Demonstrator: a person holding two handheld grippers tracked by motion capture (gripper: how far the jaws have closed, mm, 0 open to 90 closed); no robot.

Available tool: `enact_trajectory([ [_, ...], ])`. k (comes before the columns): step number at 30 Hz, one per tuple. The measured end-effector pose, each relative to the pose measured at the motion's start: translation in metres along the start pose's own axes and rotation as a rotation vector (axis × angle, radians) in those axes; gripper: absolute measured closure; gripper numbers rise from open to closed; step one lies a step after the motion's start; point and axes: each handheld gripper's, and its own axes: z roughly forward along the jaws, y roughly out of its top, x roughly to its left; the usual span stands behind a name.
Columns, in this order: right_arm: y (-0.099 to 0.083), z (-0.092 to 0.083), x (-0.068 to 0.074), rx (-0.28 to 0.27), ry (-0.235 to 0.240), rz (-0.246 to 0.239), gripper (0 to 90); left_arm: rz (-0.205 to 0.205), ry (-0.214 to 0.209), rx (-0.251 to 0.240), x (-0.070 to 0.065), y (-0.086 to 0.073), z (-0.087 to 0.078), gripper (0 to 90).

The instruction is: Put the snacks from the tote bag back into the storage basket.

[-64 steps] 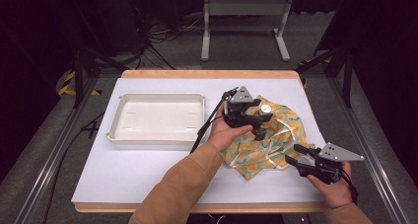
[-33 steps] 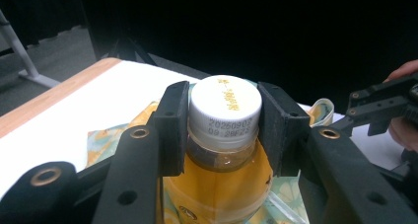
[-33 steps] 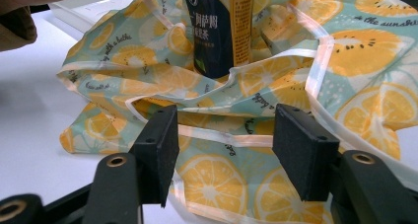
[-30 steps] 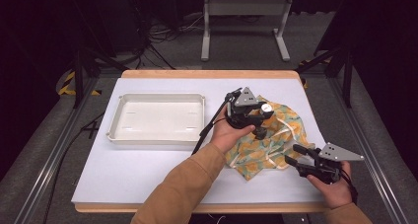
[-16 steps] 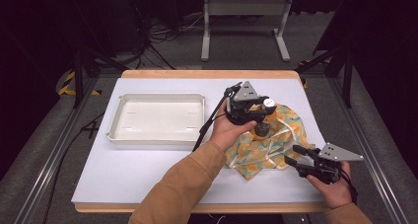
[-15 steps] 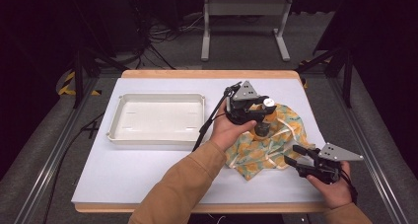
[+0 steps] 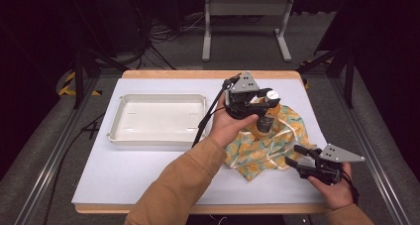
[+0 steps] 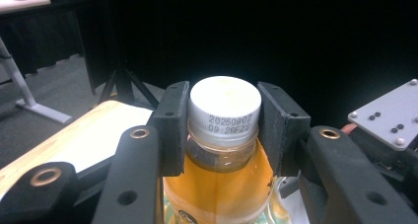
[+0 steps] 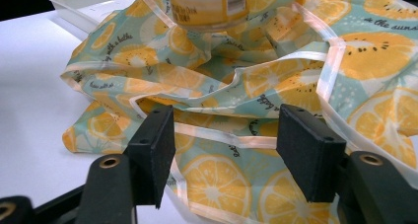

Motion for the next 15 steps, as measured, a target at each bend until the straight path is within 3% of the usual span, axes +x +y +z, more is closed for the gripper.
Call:
enact_trajectory([
  [15, -0.001, -0.001, 0.0, -0.024, 0.0, 0.002, 39.4, 0.027, -0.017, 0.0, 0.004, 0.018, -0.021, 58.4],
])
